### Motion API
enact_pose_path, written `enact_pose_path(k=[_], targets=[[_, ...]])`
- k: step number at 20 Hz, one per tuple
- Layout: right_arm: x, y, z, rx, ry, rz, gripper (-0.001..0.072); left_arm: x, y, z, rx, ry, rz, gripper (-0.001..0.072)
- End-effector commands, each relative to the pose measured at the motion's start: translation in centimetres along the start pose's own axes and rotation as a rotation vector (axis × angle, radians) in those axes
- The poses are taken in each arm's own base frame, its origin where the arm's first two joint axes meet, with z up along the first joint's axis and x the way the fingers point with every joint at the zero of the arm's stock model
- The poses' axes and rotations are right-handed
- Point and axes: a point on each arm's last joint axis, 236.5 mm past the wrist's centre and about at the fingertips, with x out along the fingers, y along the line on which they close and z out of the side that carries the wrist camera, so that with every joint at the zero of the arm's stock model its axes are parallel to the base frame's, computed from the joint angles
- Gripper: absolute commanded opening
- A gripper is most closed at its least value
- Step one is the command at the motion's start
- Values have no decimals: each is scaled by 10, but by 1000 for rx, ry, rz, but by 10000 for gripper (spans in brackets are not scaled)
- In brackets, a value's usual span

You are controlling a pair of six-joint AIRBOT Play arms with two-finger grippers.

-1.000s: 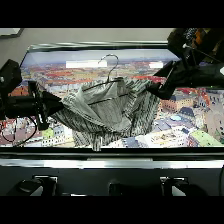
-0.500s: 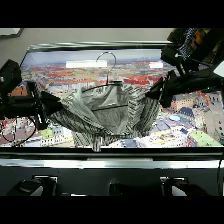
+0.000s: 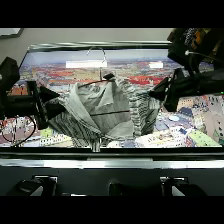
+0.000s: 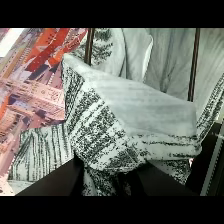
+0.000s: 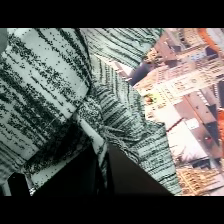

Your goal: Fold the clothes and pants, and hang the long-sleeved shirts on hangers.

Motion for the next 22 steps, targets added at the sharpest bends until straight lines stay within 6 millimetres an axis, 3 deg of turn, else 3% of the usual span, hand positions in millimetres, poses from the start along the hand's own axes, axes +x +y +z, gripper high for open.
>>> enact_pose_path(k=[1,2,4,8,11,15,20,22], targets=[[-39,-10,11,-53,8,-203,24,-1,14,-7,-104,26,62,487],[-51,-9,14,-78,11,-253,24,-1,23,-10,-139,36,98,496],[-74,-8,16,-111,25,-347,24,-4,43,-14,-218,38,187,622],[-121,-8,12,-100,67,-537,24,-22,97,3,-422,-104,415,625],[-173,-28,-4,180,37,-794,27,-40,128,24,-610,-286,521,623],[-237,-35,-54,554,54,-1088,27,-45,133,30,-696,-347,526,622],[-238,-21,-69,748,23,-1091,27,-42,128,33,-720,-355,496,621],[-256,-20,-86,856,32,-1181,25,-41,127,34,-723,-358,492,621]])
